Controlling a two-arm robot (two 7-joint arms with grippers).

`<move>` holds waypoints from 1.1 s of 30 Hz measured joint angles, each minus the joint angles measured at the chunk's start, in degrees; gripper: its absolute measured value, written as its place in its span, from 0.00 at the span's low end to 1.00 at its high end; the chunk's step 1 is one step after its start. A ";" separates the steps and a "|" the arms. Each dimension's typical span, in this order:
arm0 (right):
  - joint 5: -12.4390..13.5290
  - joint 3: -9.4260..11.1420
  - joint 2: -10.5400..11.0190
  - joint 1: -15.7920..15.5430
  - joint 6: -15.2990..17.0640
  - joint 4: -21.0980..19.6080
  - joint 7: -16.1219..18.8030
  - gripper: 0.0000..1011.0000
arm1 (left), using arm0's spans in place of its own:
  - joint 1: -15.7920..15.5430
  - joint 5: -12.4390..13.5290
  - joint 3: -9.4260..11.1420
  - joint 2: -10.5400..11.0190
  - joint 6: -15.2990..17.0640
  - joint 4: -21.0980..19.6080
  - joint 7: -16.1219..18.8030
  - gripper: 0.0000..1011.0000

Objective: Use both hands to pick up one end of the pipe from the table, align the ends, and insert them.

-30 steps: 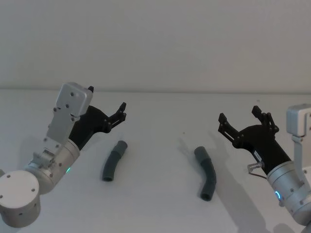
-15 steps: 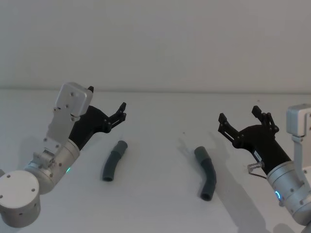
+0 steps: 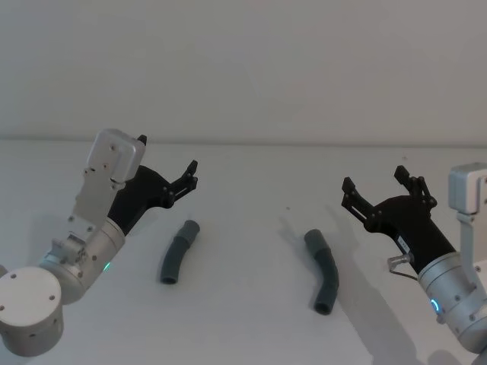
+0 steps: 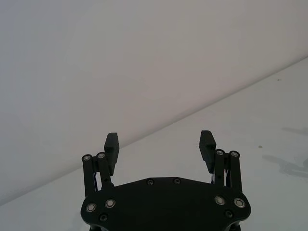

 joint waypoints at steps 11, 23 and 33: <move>0.00 0.00 0.00 0.00 0.00 0.00 0.00 0.99 | 0.00 0.00 0.00 0.00 0.00 0.00 0.00 0.99; 0.00 0.00 0.00 0.00 0.00 0.00 0.00 0.99 | -0.03 -0.02 0.00 0.03 0.09 0.01 -0.27 0.99; 0.00 0.00 0.00 0.00 0.00 0.00 0.00 0.99 | -0.38 -1.75 0.22 1.03 3.10 -0.40 -4.02 0.99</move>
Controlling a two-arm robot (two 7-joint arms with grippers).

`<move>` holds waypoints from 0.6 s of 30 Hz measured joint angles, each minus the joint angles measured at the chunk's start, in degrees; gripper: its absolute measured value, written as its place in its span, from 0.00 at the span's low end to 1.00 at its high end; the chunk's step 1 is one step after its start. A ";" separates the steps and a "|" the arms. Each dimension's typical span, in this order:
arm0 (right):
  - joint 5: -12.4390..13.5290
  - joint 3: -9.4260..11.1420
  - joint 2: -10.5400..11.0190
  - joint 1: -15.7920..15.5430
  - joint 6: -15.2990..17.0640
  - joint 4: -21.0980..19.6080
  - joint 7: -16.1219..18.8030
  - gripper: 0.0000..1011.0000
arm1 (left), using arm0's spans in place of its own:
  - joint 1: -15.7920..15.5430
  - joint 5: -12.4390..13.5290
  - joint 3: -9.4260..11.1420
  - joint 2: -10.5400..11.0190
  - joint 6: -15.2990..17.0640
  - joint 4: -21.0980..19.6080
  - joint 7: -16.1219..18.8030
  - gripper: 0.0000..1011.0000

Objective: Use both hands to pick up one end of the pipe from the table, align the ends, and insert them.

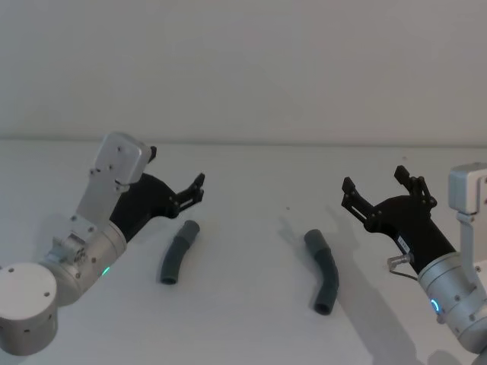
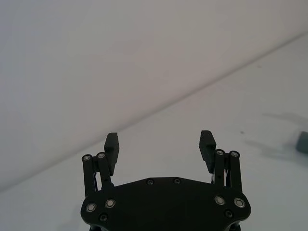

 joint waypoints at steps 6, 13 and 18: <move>0.00 0.00 0.00 0.00 0.00 0.00 0.00 0.99 | 0.28 -1.75 0.03 0.95 3.60 -1.30 -2.63 0.99; 0.00 0.00 0.00 0.00 0.00 0.00 0.00 0.99 | 1.35 -3.18 -0.29 1.78 8.14 -3.42 -3.71 0.99; 0.00 0.00 0.00 0.00 0.00 0.00 0.00 0.99 | 2.31 -3.81 -0.74 1.99 11.52 -5.01 -3.52 0.99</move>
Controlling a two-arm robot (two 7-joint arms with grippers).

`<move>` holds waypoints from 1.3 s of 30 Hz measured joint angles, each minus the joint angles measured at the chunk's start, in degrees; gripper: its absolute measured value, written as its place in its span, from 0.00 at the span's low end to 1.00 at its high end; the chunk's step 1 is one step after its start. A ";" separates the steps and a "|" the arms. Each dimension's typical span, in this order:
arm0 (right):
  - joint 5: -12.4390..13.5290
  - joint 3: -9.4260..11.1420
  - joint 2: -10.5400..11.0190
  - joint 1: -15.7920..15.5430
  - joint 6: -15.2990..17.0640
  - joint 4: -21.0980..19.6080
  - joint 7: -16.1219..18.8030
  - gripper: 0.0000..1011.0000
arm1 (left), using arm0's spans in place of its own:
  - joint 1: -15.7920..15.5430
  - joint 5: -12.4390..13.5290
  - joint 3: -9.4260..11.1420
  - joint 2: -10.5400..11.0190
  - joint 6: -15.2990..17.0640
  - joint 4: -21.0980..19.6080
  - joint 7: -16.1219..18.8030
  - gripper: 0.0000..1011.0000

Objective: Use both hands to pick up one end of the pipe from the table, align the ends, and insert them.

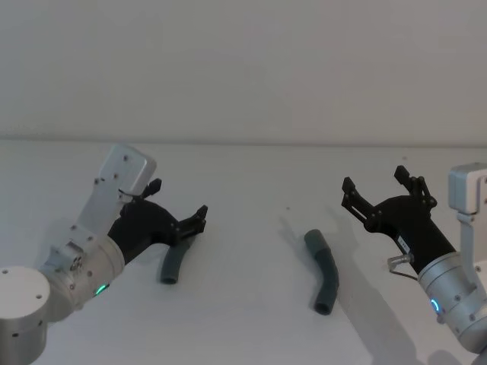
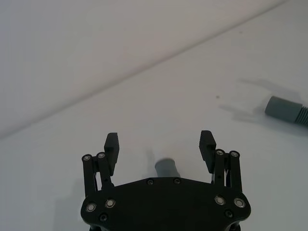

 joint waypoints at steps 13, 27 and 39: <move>0.00 0.00 0.00 0.00 0.00 0.00 0.00 0.99 | 2.56 -1.17 -1.40 -0.94 9.11 -4.02 3.03 0.99; 0.00 0.00 0.00 0.00 0.00 0.00 0.00 0.99 | 3.70 -1.29 -2.06 -2.13 13.01 -5.48 4.59 0.99; 0.00 0.00 0.00 0.00 0.00 0.00 0.00 0.99 | 4.07 -1.21 -2.27 -2.55 14.20 -5.87 5.02 0.99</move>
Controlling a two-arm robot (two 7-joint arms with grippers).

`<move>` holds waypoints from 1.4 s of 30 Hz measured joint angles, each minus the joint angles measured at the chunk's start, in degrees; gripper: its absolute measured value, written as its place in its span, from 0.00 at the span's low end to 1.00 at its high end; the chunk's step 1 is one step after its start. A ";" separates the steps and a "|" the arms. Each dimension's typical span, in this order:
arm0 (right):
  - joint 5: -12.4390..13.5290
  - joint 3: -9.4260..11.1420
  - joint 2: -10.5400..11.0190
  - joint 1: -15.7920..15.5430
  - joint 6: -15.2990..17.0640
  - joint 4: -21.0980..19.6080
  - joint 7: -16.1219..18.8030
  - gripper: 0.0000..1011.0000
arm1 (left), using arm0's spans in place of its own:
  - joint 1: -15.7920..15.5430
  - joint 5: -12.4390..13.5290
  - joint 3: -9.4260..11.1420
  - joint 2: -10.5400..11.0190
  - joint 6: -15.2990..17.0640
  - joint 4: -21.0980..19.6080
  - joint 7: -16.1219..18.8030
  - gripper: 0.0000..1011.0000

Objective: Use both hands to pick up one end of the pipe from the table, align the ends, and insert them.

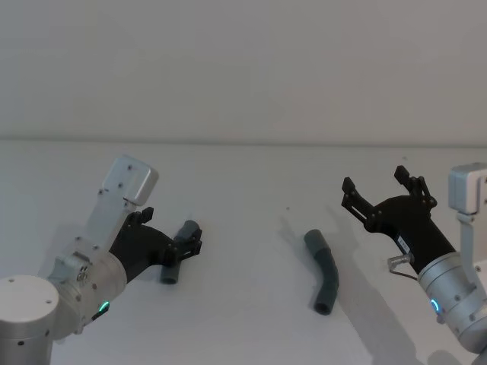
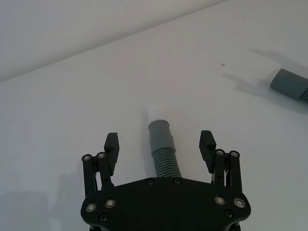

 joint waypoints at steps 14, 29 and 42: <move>0.00 0.00 0.00 0.00 0.00 0.00 0.00 0.99 | 0.14 0.07 -0.10 -0.18 0.47 -0.16 0.17 0.99; 0.00 0.00 0.00 0.00 0.00 0.00 0.00 0.99 | 0.20 0.09 -0.11 -0.25 0.61 -0.23 0.24 0.99; 0.00 0.00 0.00 0.00 0.00 0.00 0.00 0.99 | 0.21 0.13 -0.10 -0.27 0.93 -0.23 0.20 0.99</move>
